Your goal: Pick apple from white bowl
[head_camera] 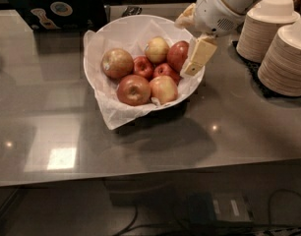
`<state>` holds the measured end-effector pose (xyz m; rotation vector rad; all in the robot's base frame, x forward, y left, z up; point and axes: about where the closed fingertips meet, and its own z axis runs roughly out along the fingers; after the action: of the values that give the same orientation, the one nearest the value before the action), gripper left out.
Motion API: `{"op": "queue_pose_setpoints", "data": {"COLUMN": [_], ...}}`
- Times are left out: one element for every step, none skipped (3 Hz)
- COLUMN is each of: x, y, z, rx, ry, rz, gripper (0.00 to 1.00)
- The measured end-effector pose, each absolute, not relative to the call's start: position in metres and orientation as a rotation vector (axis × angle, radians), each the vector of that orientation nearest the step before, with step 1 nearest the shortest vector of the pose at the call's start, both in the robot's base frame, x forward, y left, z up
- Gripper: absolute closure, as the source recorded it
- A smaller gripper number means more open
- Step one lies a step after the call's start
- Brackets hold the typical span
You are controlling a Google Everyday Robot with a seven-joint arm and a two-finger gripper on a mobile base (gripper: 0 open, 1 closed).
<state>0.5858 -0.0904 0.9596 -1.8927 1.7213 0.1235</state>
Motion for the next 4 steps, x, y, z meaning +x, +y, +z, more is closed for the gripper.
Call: {"op": "queue_pose_setpoints", "data": {"x": [0.595, 0.6, 0.604, 0.605], "y": [-0.094, -0.1, -0.1, -0.099], "z": [0.954, 0.95, 0.946, 0.943], "rx": [-1.906, -1.914, -1.927, -1.933], "ry": [1.67, 1.636, 1.614, 1.607], "rz": [0.1, 0.077, 0.078, 0.083], "gripper": [0.14, 0.12, 0.13, 0.17]}}
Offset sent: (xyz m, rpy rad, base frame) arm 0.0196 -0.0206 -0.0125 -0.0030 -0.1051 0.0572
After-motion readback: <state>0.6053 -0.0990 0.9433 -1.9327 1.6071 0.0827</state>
